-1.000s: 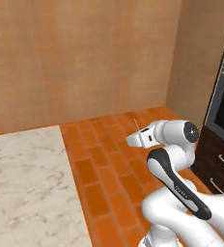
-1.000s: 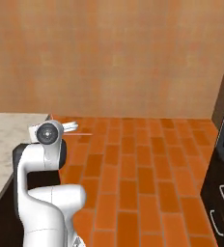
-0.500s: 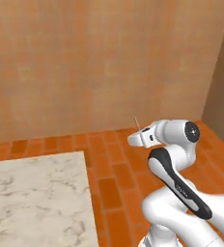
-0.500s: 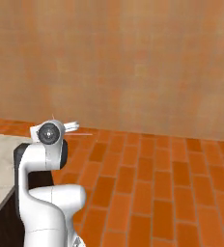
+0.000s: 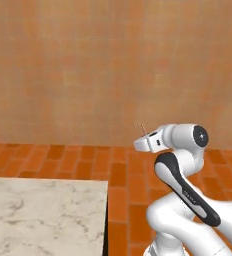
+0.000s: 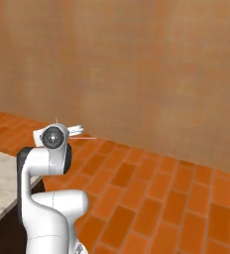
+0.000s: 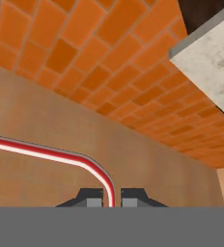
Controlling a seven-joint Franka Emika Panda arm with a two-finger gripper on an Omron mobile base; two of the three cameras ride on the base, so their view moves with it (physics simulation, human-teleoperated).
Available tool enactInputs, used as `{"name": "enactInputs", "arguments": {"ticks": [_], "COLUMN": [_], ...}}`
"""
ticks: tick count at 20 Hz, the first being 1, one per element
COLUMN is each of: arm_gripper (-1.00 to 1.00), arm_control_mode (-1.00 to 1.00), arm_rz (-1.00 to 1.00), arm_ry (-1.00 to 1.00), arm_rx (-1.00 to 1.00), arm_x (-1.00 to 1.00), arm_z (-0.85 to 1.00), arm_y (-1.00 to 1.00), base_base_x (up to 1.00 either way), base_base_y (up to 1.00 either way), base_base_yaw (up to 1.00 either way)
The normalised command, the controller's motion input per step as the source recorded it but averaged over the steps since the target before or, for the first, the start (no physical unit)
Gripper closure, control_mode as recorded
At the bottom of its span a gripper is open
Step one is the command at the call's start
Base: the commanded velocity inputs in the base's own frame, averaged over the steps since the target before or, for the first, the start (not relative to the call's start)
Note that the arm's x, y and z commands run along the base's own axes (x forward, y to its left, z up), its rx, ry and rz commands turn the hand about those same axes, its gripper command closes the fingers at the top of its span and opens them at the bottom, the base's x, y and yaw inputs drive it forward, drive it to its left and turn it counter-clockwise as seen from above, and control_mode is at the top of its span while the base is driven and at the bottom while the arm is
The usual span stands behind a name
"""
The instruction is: Take a straw from the drawer in front and place it inside the glass cup on the dining counter.
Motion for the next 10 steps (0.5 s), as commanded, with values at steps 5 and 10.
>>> {"name": "enactInputs", "arguments": {"ticks": [5,10], "arm_gripper": [1.00,1.00], "arm_control_mode": [1.00,1.00], "arm_rz": [0.00,0.00], "arm_ry": [0.00,0.00], "arm_rx": [0.00,0.00], "arm_x": [0.00,0.00], "arm_z": [0.00,0.00], "arm_y": [0.00,0.00], "base_base_x": [1.00,1.00], "base_base_y": [-0.03,-0.31], "base_base_yaw": [0.52,0.63]}}
